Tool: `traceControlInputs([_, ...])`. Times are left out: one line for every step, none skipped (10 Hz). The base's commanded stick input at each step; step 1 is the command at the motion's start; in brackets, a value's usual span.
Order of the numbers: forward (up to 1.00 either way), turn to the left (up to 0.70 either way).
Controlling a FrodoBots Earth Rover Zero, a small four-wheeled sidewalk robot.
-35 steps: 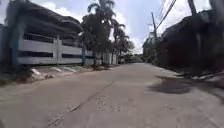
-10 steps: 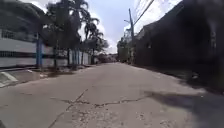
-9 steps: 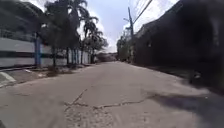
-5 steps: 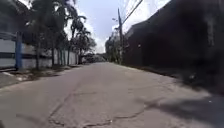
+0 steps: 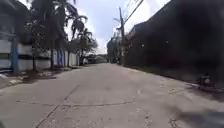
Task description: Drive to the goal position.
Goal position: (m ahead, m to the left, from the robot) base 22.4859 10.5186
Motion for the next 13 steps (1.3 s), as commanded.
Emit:
traceControlInputs([1.0,0.0])
traceControlInputs([1.0,-0.03])
traceControlInputs([1.0,-0.24])
traceControlInputs([1.0,-0.39])
traceControlInputs([1.0,-0.4])
traceControlInputs([1.0,-0.31])
traceControlInputs([1.0,-0.11])
traceControlInputs([1.0,-0.04])
traceControlInputs([1.0,-0.02])
traceControlInputs([1.0,-0.02])
traceControlInputs([1.0,-0.02])
traceControlInputs([1.0,-0.02])
traceControlInputs([1.0,-0.02])
